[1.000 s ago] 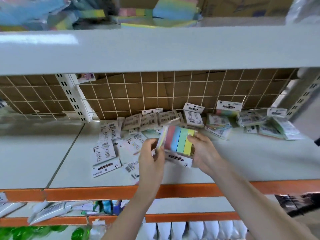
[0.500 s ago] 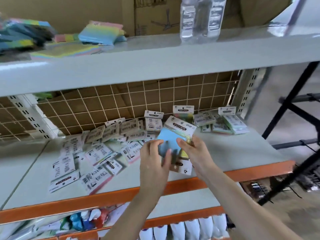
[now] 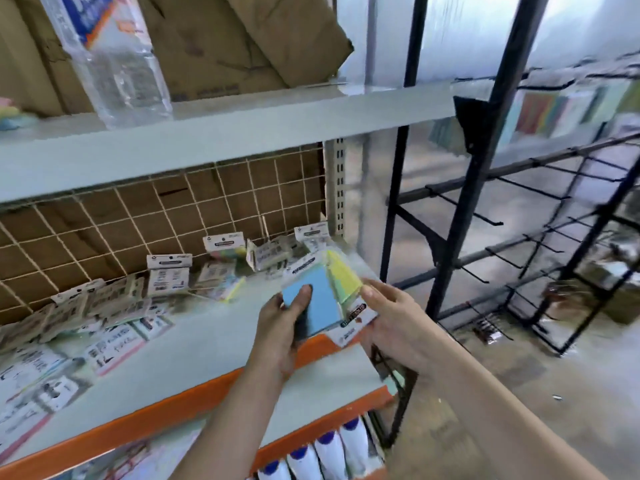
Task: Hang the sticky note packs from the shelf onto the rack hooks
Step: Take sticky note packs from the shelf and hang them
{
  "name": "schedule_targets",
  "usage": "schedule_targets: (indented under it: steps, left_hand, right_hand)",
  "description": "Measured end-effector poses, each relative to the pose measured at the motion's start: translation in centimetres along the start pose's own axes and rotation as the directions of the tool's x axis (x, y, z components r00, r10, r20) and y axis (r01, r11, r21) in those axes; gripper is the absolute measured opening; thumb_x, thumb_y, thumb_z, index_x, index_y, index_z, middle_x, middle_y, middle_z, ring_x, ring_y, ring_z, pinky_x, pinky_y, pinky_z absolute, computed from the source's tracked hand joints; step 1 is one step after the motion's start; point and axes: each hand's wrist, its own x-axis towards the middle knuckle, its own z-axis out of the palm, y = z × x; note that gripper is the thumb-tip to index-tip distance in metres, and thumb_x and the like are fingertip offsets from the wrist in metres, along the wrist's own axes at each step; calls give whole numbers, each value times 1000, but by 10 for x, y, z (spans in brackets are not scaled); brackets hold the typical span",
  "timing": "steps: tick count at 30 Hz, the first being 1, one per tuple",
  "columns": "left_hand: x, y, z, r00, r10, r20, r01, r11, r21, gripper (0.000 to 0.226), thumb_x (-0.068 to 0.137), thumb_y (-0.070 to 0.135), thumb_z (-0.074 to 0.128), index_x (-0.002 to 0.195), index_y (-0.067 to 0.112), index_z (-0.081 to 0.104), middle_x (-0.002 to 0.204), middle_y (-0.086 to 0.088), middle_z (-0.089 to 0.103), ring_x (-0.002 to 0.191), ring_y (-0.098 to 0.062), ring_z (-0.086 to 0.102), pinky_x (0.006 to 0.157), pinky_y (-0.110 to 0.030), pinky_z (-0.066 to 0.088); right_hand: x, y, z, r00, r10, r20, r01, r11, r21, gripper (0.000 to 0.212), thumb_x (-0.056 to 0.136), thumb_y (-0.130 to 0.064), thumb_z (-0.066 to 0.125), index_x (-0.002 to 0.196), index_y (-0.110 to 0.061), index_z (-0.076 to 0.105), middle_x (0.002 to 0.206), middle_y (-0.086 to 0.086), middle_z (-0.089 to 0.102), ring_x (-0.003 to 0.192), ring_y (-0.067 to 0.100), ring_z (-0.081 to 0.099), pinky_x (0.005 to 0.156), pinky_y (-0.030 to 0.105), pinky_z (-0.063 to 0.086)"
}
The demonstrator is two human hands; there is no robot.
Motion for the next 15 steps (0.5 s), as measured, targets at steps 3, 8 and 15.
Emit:
schedule_targets:
  steps: [3,8,15]
  left_hand:
    - [-10,-19,51,997,68,26,-66,995,-70,26,86,16,65,111,8,62,103,-10,72,88,-24,70,73,-38,59]
    - [-33,-50,114,973,139,186,-127,989,-74,41,77,30,68,115,19,58,109,-3,70,97,-20,69,72,-35,56]
    - [-35,-60,171,879,253,404,-331,934,134,30,70,29,75,97,24,63,92,5,73,85,-13,70,64,-22,55]
  right_hand:
    - [-26,-11,-28,996,-53,-66,56,997,51,5,77,-16,72,82,-15,73,88,7,74,81,21,71,72,32,58]
    - [-58,-24,-65,945,-126,-300,179,971,157,22,75,-18,66,92,-5,58,101,15,70,88,28,68,81,39,57]
    - [-96,-66,-127,783,-207,-587,345,929,132,36,74,-26,70,101,-6,57,93,12,72,77,25,70,79,38,56]
